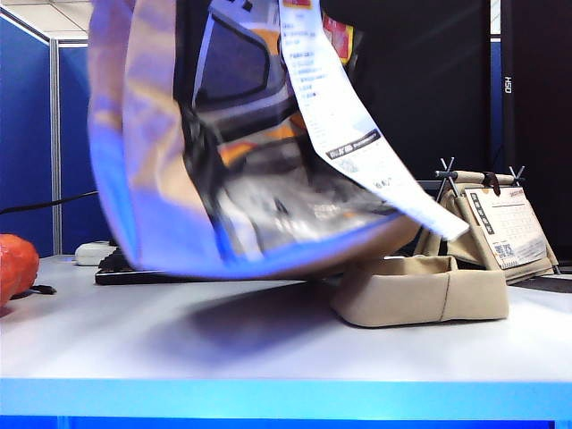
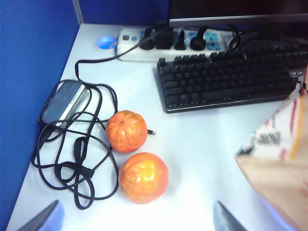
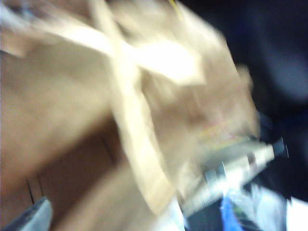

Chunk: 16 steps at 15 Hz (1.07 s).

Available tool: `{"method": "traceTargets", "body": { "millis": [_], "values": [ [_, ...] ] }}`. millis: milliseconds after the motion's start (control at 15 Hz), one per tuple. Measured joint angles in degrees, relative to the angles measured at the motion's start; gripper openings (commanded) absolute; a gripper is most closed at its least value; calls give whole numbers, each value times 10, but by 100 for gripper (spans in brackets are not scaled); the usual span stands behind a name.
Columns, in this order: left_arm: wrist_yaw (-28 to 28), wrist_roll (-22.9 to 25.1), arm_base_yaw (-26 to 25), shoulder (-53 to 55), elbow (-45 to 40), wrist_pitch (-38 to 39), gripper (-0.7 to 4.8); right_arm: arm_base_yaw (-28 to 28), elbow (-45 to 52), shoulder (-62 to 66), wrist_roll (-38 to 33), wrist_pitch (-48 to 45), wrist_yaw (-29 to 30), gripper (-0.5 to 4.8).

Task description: Open the paper bag and put two oranges into the paper bag.

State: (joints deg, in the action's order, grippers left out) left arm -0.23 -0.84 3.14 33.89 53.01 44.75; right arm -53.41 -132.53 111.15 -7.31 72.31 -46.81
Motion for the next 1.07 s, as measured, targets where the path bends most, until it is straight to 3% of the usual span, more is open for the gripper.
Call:
{"method": "traceTargets", "body": {
  "millis": [133,467,667,1068],
  "values": [
    [0,0,0,0,0,-3,404,0,0,-16,-42,70,-7,476],
    [0,0,0,-1,0,-9,404,0,0,-71,-56,73,-15,476],
    [0,0,0,-1,0,-11,404,27,1,-87,-71,73,78,476],
    [0,0,0,-1,0,-13,404,82,126,-83,-83,73,157,475]
  ]
}}
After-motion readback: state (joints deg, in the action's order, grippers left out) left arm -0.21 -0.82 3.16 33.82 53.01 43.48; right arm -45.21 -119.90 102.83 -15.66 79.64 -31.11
